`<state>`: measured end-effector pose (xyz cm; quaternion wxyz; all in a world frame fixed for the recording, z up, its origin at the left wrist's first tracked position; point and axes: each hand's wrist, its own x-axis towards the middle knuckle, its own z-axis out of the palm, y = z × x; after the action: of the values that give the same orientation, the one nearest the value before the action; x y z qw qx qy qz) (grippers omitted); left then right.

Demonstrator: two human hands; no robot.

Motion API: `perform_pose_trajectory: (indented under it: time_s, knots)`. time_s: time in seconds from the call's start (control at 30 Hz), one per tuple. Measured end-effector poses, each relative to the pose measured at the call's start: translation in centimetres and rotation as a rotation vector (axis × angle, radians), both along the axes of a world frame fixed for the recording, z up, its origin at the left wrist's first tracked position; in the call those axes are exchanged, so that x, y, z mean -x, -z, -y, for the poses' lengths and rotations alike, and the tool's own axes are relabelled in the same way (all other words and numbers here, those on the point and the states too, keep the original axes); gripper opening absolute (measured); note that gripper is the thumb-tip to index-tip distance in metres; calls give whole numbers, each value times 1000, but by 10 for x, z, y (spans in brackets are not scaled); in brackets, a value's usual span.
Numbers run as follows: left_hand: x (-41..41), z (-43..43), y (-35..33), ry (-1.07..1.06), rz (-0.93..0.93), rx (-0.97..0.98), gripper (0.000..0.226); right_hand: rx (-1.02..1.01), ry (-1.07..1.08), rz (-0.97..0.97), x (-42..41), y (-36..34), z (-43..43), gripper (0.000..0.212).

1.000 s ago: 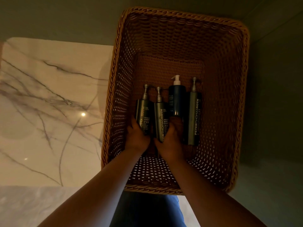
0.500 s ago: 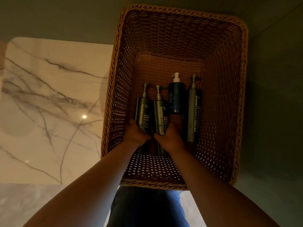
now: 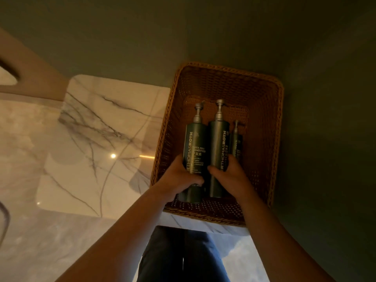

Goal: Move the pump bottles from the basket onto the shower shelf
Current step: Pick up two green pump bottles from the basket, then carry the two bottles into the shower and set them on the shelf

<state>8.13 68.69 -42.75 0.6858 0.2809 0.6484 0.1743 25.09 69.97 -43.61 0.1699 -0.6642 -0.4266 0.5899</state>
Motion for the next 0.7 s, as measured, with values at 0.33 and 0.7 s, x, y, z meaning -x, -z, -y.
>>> perform_pose_trajectory:
  time_s: [0.33,0.7]
  knots:
    - [43,56,-153,-44,152,-337,87,-200,-22,-88,33,-160,38,48]
    - [116,77,-223,168,211,-475,86,-383,260,-62,112,-242,116,57]
